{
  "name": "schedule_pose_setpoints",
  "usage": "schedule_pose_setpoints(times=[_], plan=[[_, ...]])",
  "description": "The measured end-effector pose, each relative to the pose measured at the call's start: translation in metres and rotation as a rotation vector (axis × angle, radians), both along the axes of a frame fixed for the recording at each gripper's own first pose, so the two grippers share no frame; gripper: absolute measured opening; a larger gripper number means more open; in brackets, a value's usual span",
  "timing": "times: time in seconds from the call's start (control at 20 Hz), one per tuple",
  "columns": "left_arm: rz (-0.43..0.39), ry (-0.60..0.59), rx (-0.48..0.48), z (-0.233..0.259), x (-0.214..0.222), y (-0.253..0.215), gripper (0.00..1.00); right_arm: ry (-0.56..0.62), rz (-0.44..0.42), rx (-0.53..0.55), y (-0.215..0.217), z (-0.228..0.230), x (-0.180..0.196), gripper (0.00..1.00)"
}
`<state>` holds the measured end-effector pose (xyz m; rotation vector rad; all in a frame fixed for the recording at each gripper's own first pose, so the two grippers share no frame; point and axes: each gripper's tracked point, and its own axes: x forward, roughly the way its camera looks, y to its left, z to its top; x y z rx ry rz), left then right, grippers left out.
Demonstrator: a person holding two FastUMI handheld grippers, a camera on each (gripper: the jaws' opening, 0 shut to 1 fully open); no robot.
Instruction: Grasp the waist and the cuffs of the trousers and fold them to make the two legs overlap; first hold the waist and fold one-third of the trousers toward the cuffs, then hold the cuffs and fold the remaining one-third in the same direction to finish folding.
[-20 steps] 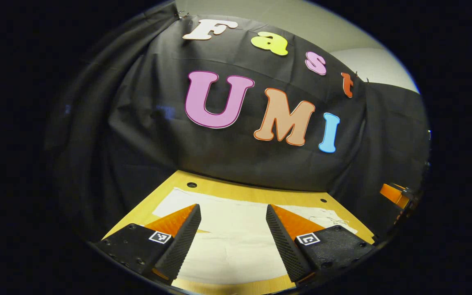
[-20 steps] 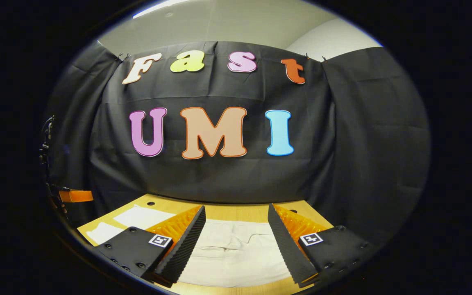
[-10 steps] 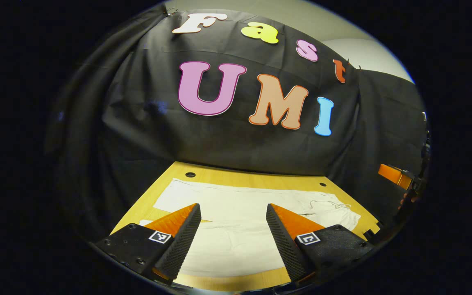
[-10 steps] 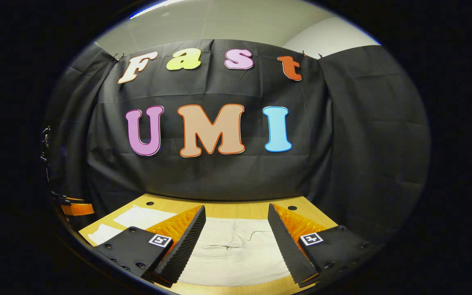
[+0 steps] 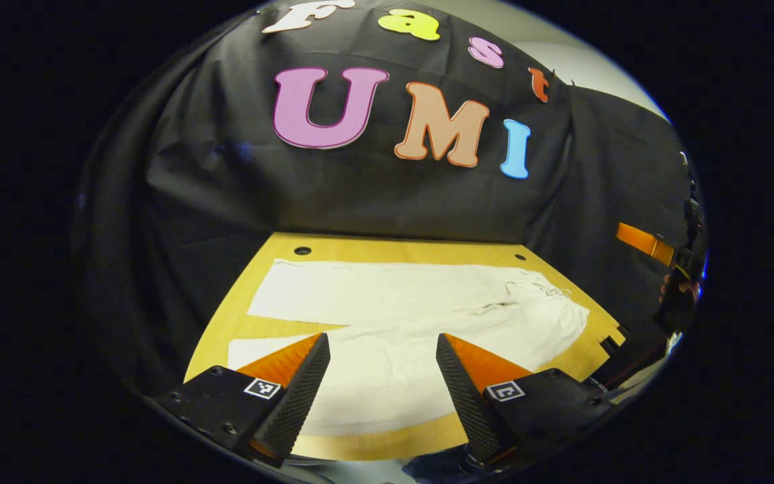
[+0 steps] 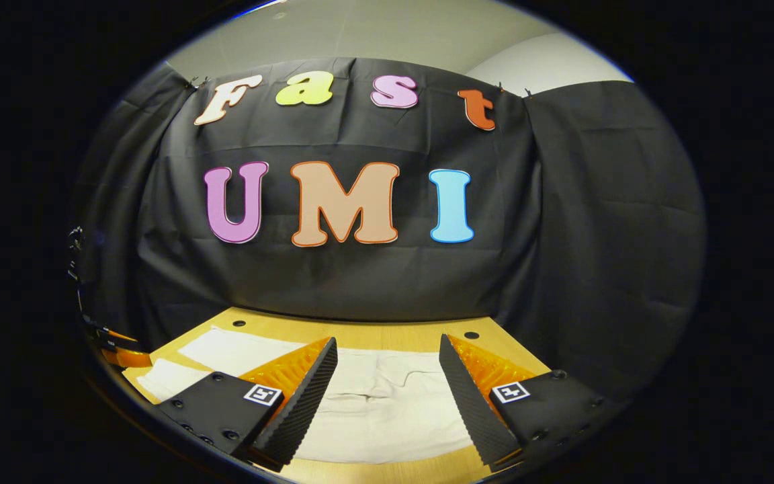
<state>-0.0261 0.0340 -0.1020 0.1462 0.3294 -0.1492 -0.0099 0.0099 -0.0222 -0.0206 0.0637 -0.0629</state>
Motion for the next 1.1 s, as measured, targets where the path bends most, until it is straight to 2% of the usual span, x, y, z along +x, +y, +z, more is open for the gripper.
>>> schedule_pose_setpoints(times=[0.4,0.55,0.8,1.1], plan=[[-0.136,0.289,0.136,-0.082,-0.037,0.022,0.94,0.033,-0.005,0.002,-0.001,-0.014,-0.006,0.98],[-0.186,0.386,0.228,-0.111,-0.047,0.040,0.93,0.047,-0.007,-0.008,-0.001,-0.018,-0.008,0.98],[-0.305,0.550,0.363,-0.141,-0.062,0.061,0.92,0.068,-0.004,-0.006,-0.004,-0.024,-0.010,0.98],[-0.356,0.701,0.477,-0.157,-0.066,0.097,0.87,0.083,-0.024,-0.005,-0.012,-0.029,-0.013,0.99]])
